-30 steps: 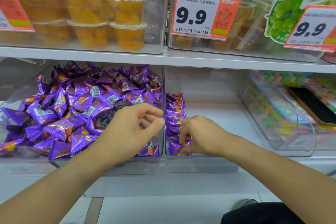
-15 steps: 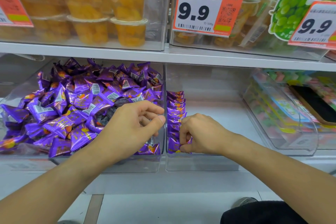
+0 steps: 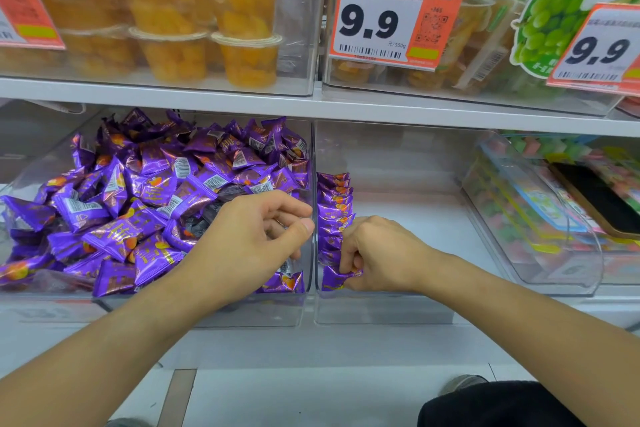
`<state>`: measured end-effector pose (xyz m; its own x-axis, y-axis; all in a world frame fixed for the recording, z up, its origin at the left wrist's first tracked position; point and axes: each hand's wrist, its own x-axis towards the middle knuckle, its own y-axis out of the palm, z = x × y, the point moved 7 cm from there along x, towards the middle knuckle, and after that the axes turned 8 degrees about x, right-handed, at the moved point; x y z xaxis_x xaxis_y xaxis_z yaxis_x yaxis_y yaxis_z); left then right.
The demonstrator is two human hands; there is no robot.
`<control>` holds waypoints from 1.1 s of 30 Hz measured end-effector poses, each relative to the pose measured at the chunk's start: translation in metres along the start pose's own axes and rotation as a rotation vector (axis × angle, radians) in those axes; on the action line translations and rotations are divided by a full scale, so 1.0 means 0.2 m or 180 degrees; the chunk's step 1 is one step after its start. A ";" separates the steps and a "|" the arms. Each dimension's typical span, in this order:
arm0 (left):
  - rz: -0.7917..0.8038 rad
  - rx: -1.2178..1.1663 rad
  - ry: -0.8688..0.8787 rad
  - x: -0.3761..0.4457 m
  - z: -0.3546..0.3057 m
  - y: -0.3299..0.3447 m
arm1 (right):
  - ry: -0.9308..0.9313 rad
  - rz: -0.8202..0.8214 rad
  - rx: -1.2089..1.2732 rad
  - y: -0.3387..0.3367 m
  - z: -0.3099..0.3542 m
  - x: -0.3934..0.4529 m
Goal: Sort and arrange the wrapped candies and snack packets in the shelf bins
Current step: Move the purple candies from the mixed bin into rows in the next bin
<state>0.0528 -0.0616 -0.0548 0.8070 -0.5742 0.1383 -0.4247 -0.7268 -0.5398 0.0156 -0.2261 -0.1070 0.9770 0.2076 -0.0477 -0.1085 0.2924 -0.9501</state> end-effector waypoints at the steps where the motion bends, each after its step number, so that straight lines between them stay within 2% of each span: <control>1: 0.0001 0.0014 0.0007 0.00 0.00 0.00 | -0.0009 -0.0017 -0.0011 0.00 0.00 0.00; 12: -0.0024 0.0045 0.0014 0.01 0.00 0.01 | -0.0213 -0.0109 -0.0387 0.01 0.03 0.03; 22: -0.0032 0.0034 0.0010 0.00 -0.01 0.00 | -0.0028 0.0021 0.0601 0.02 -0.03 0.03; 33: -0.0015 0.0023 -0.0011 0.01 0.00 0.00 | 0.0265 0.0232 0.1081 -0.01 -0.13 0.01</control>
<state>0.0533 -0.0629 -0.0552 0.8104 -0.5695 0.1378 -0.4180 -0.7267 -0.5451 0.0230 -0.2501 -0.1132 0.9745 0.1667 -0.1499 -0.2197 0.5761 -0.7873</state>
